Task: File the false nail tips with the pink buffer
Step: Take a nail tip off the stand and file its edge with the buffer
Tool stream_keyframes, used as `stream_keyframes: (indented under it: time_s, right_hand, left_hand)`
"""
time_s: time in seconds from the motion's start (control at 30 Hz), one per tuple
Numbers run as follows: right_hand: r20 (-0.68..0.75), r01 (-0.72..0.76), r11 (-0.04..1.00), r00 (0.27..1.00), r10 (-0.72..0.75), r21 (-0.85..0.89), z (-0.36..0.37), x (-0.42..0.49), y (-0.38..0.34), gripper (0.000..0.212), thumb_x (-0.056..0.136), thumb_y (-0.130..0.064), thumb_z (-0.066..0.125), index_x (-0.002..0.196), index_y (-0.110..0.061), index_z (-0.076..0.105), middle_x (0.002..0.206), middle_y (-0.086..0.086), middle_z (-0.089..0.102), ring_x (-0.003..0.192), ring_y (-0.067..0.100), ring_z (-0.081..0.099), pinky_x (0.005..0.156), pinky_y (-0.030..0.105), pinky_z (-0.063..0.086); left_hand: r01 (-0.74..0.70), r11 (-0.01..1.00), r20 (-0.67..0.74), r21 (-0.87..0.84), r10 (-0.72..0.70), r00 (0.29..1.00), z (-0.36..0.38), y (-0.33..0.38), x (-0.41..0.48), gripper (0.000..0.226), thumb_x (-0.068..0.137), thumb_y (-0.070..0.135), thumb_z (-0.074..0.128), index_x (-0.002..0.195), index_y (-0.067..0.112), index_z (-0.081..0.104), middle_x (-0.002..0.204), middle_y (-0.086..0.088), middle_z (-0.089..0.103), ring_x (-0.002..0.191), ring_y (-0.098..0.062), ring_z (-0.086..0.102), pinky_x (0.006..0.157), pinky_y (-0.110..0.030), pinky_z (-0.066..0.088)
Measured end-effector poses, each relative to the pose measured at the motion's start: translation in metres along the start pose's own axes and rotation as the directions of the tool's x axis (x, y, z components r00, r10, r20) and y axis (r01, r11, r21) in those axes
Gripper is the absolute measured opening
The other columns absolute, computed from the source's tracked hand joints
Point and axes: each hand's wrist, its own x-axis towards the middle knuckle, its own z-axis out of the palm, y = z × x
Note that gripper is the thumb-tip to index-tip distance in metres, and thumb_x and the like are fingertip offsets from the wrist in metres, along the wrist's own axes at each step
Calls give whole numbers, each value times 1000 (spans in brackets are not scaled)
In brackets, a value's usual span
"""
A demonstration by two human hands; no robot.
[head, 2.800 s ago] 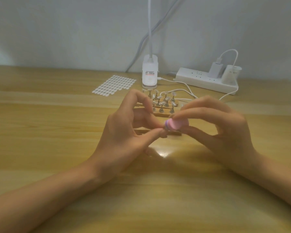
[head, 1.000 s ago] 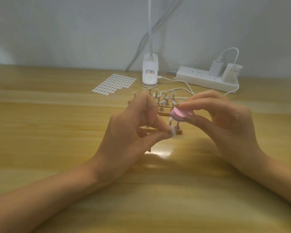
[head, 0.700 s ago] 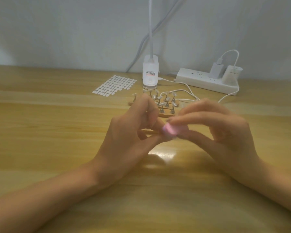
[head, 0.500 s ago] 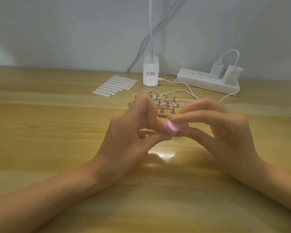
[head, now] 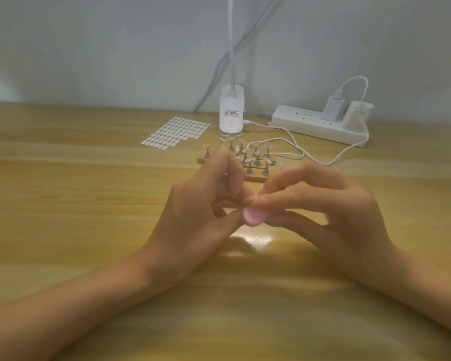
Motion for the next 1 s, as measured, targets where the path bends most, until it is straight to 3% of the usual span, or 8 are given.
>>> stream_keyframes:
  time_s: [0.13,0.23,0.37,0.47,0.67,0.8,0.9,1.0]
  right_hand:
    - [-49,-60,998,997,59,-5,-2,0,1,23,88,-9,74,110,-13,71,100,7,68,95,18,68,85,34,54]
    - [22,18,1000,1000,-18,-12,2,-1,-2,21,88,-12,75,108,-13,73,100,3,67,95,12,66,86,25,51]
    - [-58,-51,998,997,49,-34,-2,0,2,22,88,-11,75,110,-12,72,100,6,68,95,17,67,84,33,54]
    - [0,26,998,1000,-26,-55,1,-2,-1,21,87,-12,74,108,-13,73,98,5,67,93,15,66,84,26,52]
    - [0,24,998,1000,-24,-51,0,-2,2,23,86,-9,76,109,-11,74,97,7,66,91,18,67,84,30,53]
    - [-47,-27,998,999,24,-48,-5,0,7,22,88,-10,74,110,-9,73,98,9,67,89,19,67,80,34,55]
    - [3,21,999,1000,-21,-32,-2,-2,4,21,89,-11,76,110,-11,73,98,6,65,88,17,66,79,29,54]
    - [-2,5,999,1000,-5,-43,-2,-2,5,22,87,-8,76,108,-8,75,97,7,66,88,18,66,80,31,53]
  left_hand:
    - [18,1000,-10,-15,-18,1000,-1,-2,1,44,80,10,79,86,23,38,81,8,75,79,-7,75,54,-19,51]
    - [42,998,0,-51,-42,999,0,-3,1,42,80,16,79,86,21,38,79,7,74,72,-7,72,54,-23,51]
    - [37,998,-4,-60,-37,999,-1,-3,1,45,80,10,82,86,23,39,80,4,75,78,-8,75,55,-11,48]
    - [40,997,13,-62,-39,999,0,-3,1,41,81,19,78,86,25,38,79,9,74,73,-7,73,55,-16,47]
    - [51,998,4,-47,-51,999,-1,-2,1,40,81,19,78,86,26,39,79,6,75,74,-11,75,54,-22,50]
    - [77,997,-3,-31,-77,997,-1,-2,1,43,80,12,78,86,26,38,80,4,76,78,-13,77,59,-40,59]
    - [53,998,10,-24,-53,999,0,0,0,41,82,22,78,86,28,38,80,10,76,77,-7,75,52,-16,48]
    - [70,997,17,-26,-70,997,-1,-2,1,42,83,17,79,87,28,38,80,8,76,77,-10,76,52,-19,50]
